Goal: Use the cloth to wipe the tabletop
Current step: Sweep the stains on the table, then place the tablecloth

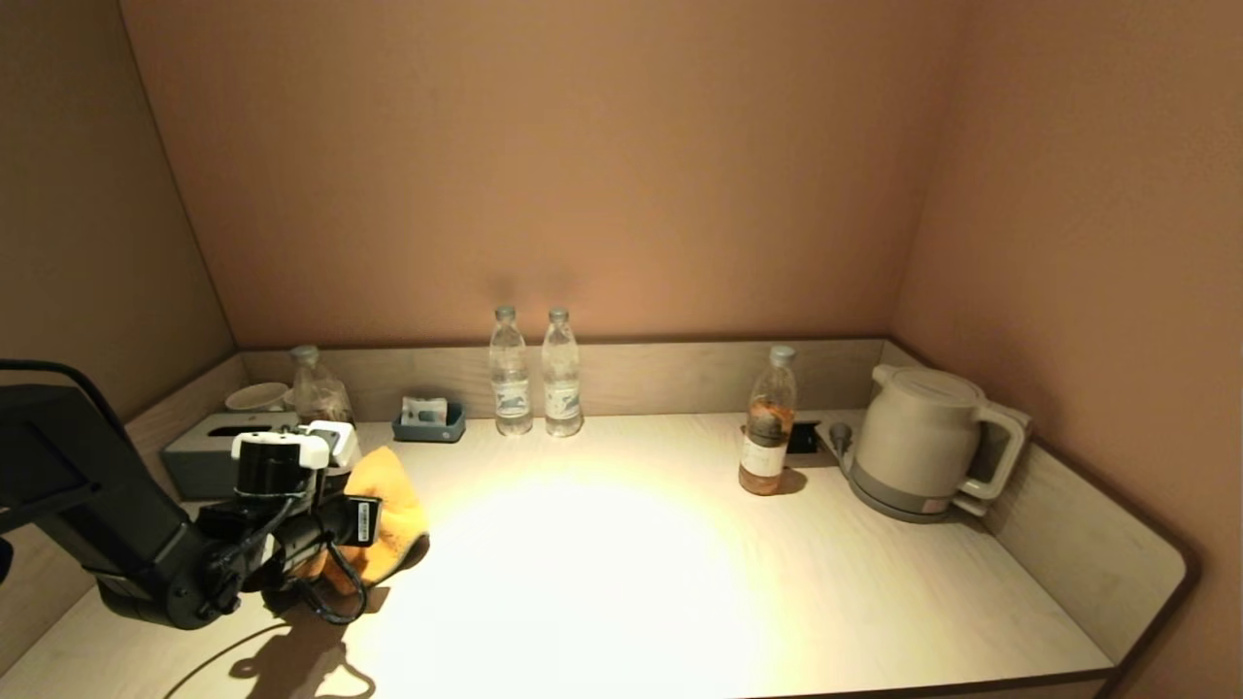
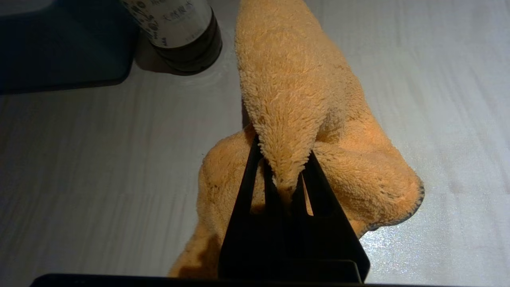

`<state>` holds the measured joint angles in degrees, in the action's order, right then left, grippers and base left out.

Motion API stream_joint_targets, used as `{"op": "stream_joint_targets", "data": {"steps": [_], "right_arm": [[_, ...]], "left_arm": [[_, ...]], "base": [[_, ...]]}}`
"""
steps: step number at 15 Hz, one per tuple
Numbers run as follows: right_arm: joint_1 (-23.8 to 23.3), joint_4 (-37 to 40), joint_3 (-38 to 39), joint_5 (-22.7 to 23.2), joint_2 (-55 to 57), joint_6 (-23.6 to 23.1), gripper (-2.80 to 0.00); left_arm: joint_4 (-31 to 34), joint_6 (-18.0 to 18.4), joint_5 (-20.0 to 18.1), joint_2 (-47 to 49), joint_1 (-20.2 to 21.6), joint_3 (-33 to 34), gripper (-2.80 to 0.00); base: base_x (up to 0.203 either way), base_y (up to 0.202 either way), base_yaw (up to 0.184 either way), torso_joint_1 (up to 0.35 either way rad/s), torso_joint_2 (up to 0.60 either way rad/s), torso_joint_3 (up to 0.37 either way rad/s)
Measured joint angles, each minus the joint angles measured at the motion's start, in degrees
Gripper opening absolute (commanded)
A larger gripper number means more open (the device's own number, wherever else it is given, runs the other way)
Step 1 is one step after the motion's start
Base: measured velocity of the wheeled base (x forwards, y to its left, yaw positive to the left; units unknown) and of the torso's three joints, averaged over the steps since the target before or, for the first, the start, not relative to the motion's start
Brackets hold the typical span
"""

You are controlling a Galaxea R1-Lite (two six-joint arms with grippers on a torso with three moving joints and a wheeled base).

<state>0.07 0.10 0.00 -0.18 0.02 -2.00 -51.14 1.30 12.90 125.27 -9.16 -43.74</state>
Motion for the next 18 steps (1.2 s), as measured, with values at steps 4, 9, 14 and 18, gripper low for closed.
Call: {"op": "stream_joint_targets", "data": {"steps": [4,9,14,18], "right_arm": [[-0.07,0.0,0.0,0.02,0.0,0.0,-2.8],[-0.1,0.0,0.0,0.0,0.0,0.02,-2.8],[-0.07,0.01,0.0,0.0,0.0,0.02,-2.8],[-0.07,0.0,0.0,0.02,0.0,0.02,-2.8]], "left_arm": [[4.23,0.01,-0.04,-9.13,2.08,-1.13,-2.8],[6.51,0.03,-0.13,-18.74,1.09,-0.68,-2.8],[7.35,0.1,-0.59,-24.58,-0.08,0.56,-2.8],[7.23,0.17,0.02,-25.55,0.12,1.4,-2.8]], "base": [[0.0,0.0,0.0,0.0,0.0,0.0],[0.0,0.0,0.0,0.0,0.0,0.0],[0.0,0.0,0.0,0.0,0.0,0.0],[0.0,0.0,0.0,0.0,0.0,0.0]]}}
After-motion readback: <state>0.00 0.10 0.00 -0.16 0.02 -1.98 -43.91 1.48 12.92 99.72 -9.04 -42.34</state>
